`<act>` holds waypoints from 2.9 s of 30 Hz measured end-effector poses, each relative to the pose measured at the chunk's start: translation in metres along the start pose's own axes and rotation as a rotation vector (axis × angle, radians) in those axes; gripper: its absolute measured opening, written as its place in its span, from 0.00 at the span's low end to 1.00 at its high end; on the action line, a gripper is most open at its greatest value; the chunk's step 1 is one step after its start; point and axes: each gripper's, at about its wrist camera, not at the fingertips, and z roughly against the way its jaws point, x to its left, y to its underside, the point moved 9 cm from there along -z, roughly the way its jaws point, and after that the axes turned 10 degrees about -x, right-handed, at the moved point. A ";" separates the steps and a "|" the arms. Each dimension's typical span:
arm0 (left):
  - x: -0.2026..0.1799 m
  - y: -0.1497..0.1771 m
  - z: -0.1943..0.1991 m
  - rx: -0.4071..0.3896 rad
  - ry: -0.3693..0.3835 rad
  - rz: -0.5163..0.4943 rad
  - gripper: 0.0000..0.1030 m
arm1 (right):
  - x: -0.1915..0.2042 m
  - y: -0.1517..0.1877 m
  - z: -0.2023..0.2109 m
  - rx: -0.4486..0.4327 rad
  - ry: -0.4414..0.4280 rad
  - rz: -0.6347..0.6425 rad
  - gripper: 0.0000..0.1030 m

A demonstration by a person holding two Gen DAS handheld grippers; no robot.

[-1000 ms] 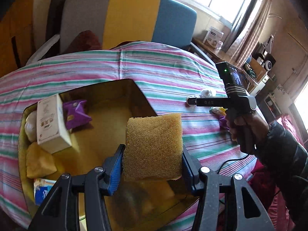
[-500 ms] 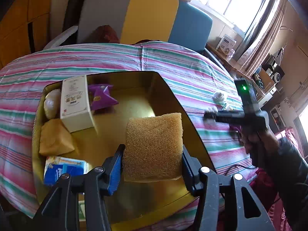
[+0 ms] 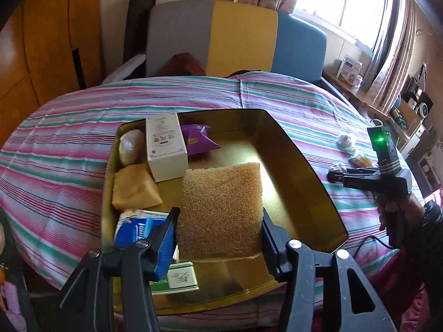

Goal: Organize objects
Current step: 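Release the sponge into the tray with left tool while right tool holds cord, then carry the white cord bundle into the gold tray and open the right tool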

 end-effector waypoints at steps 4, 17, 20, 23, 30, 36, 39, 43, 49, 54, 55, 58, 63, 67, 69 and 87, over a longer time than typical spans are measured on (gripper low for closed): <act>0.000 0.001 0.003 0.000 -0.013 -0.015 0.52 | 0.001 0.000 0.001 -0.004 0.013 0.018 0.43; -0.021 -0.001 0.000 0.015 0.030 -0.036 0.52 | 0.004 0.001 -0.001 -0.005 0.024 0.040 0.43; -0.025 -0.001 -0.003 0.026 0.042 -0.031 0.52 | 0.005 0.001 -0.001 -0.004 0.025 0.042 0.43; -0.028 0.000 -0.009 0.046 0.064 -0.011 0.52 | 0.004 0.002 0.000 0.000 0.025 0.042 0.43; -0.041 -0.023 -0.038 0.077 0.168 0.097 0.52 | 0.003 0.002 -0.001 0.000 0.028 0.044 0.43; -0.049 -0.048 -0.083 0.095 0.154 0.126 0.52 | 0.002 0.002 -0.001 0.001 0.026 0.040 0.44; -0.048 -0.055 -0.110 0.123 0.116 0.135 0.52 | 0.002 0.002 -0.001 0.002 0.026 0.040 0.44; -0.046 -0.061 -0.140 0.154 0.086 0.170 0.52 | 0.003 0.001 -0.001 0.003 0.024 0.038 0.44; -0.033 -0.058 -0.183 0.199 0.001 0.179 0.53 | 0.003 0.001 -0.001 0.003 0.024 0.036 0.44; -0.030 -0.058 -0.185 0.182 0.002 0.180 0.63 | 0.003 0.001 -0.001 0.003 0.024 0.037 0.44; -0.031 -0.059 -0.183 0.175 0.007 0.174 0.67 | 0.003 0.001 -0.001 0.002 0.024 0.037 0.44; -0.032 -0.064 -0.173 0.147 0.002 0.144 0.68 | 0.003 0.001 -0.001 0.002 0.024 0.037 0.44; -0.031 -0.068 -0.138 0.094 0.000 0.076 0.68 | 0.004 0.001 -0.001 -0.001 0.024 0.041 0.44; -0.030 -0.051 -0.100 0.076 0.017 0.047 0.68 | 0.004 0.000 -0.001 -0.003 0.024 0.046 0.44; -0.025 -0.038 -0.082 0.075 0.015 0.045 0.68 | 0.005 0.000 -0.001 -0.004 0.026 0.048 0.44; 0.019 0.005 -0.009 0.017 -0.071 0.054 0.67 | 0.005 0.002 -0.001 -0.029 0.033 0.059 0.44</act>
